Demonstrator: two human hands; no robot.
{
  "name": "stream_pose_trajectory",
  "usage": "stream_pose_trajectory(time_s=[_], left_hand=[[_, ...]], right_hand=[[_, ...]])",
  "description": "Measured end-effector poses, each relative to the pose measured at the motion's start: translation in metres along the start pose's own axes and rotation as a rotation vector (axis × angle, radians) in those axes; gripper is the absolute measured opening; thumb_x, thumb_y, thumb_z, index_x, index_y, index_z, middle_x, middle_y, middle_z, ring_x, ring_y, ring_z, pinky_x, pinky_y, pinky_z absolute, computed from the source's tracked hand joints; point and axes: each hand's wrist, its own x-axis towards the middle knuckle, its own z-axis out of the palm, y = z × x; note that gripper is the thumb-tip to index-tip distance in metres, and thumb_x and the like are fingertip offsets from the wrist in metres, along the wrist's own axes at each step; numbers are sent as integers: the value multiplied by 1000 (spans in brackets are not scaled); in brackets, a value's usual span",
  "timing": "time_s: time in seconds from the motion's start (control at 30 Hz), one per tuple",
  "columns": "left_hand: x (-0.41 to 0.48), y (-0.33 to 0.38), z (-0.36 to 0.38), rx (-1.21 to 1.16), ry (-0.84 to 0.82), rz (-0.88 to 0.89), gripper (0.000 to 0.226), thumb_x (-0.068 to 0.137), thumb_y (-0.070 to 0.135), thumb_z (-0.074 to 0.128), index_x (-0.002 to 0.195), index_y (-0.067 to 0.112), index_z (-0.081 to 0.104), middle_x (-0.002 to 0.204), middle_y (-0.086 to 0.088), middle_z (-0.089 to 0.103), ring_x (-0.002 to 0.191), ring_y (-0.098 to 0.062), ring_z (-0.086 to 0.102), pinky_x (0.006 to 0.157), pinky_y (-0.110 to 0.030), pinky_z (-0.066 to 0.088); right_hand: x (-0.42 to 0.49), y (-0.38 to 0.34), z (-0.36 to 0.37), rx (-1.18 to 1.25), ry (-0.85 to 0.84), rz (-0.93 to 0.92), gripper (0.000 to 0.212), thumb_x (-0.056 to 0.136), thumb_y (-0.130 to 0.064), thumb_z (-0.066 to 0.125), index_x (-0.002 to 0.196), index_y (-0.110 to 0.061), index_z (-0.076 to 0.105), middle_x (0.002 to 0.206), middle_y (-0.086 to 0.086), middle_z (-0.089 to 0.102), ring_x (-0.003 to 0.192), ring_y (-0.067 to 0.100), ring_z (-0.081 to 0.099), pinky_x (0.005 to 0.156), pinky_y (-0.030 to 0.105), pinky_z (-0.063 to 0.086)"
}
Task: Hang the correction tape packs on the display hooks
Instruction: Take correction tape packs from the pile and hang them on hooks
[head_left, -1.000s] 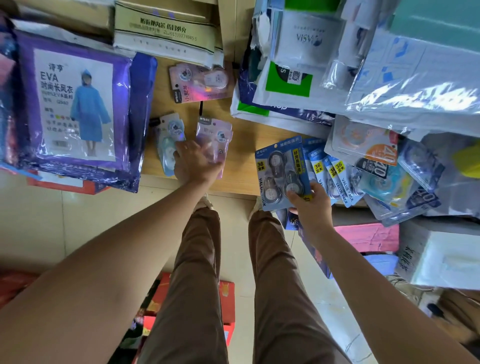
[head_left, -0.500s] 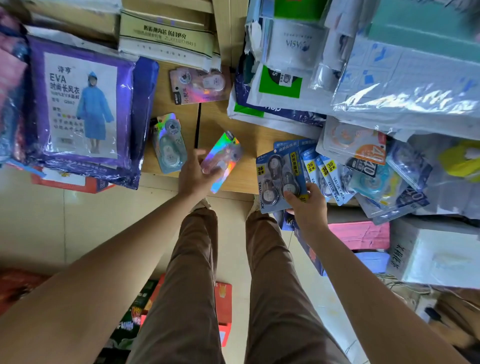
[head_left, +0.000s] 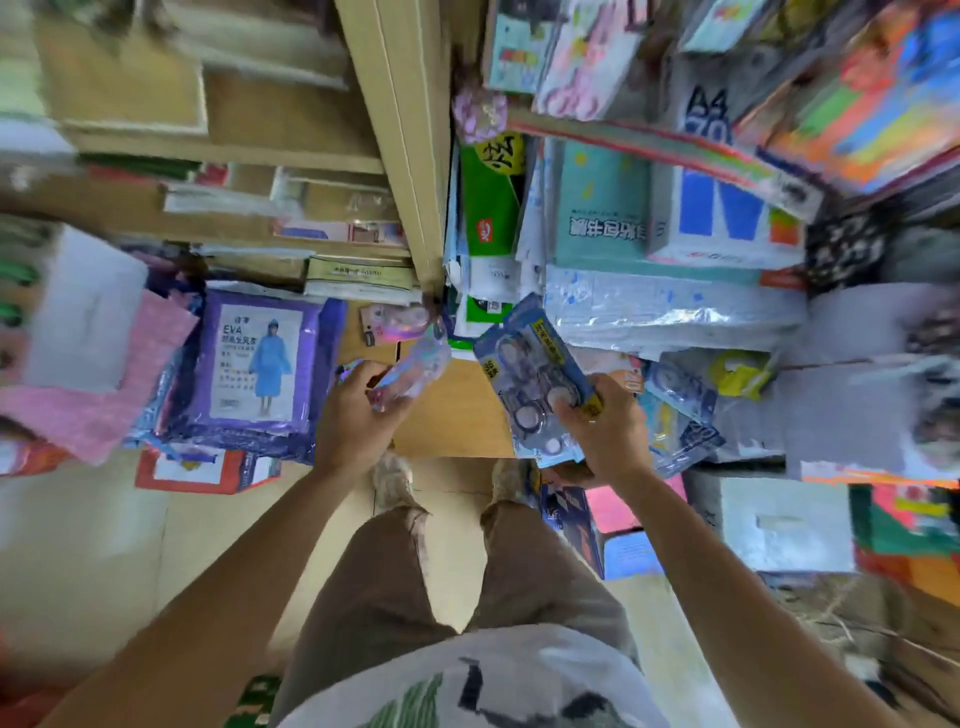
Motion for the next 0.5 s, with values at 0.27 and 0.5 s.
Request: stream_pose_trajectory(time_s=[0.27, 0.5], left_hand=[[-27, 98, -77, -165, 14, 157, 36, 72, 33, 82, 103, 26, 67, 90, 7, 72, 75, 1, 64, 69, -22, 51], [-23, 216, -170, -186, 179, 463, 30, 75, 28, 82, 97, 32, 61, 79, 22, 67, 67, 4, 58, 67, -29, 47]], right_hand=[[-55, -81, -72, 177, 177, -188, 15, 88, -14, 72, 89, -10, 58, 65, 9, 58, 49, 8, 43, 44, 13, 34], [-84, -155, -130, 356, 308, -418, 14, 90, -11, 70, 97, -15, 58, 83, 12, 64, 63, 15, 57, 59, 26, 45]])
